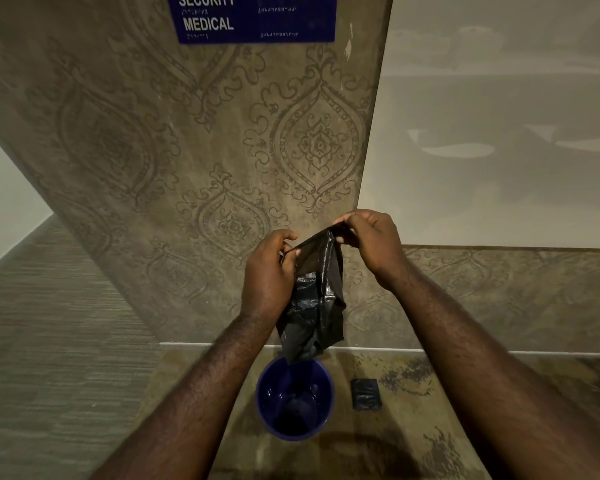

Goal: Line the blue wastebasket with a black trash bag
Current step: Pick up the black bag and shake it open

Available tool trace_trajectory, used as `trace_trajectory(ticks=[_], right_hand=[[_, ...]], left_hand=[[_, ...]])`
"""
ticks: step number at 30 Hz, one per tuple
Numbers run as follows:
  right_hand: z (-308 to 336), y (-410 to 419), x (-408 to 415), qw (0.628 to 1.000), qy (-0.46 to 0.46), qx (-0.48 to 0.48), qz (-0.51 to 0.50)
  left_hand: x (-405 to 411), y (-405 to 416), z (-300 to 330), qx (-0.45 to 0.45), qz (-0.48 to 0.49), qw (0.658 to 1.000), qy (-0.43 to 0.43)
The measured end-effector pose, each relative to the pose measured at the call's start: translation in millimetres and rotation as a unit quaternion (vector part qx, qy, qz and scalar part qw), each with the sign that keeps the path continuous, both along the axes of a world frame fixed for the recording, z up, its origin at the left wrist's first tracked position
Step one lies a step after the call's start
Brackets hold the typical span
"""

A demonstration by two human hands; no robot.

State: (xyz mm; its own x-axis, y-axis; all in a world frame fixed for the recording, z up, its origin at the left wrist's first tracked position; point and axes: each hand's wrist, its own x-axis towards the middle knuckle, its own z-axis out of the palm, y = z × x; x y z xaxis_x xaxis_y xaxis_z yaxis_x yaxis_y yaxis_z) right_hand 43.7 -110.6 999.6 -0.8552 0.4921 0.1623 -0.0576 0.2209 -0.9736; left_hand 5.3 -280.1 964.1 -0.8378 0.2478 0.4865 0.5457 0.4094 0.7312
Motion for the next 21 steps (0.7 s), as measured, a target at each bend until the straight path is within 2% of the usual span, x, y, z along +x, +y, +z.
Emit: trace_trajectory(ticks=[8, 12, 15, 18, 21], right_hand=[[-2, -13, 4, 0.980, -0.036, 0.193, -0.015], [-8, -7, 3, 0.952, -0.056, 0.300, -0.032], [-21, 6, 2, 0.916, -0.142, 0.374, -0.036], [-32, 18, 3, 0.913, -0.180, 0.363, -0.050], [-35, 19, 2, 0.925, -0.144, 0.341, -0.086]], left_hand=[[-6, -2, 2, 0.012, -0.017, 1.000, 0.019], [-12, -8, 2, -0.012, -0.012, 0.997, 0.070], [-21, -19, 0, -0.033, -0.003, 0.996, 0.084], [-28, -30, -1, -0.045, -0.001, 0.996, 0.083], [-32, -39, -2, -0.057, -0.007, 0.996, 0.068]])
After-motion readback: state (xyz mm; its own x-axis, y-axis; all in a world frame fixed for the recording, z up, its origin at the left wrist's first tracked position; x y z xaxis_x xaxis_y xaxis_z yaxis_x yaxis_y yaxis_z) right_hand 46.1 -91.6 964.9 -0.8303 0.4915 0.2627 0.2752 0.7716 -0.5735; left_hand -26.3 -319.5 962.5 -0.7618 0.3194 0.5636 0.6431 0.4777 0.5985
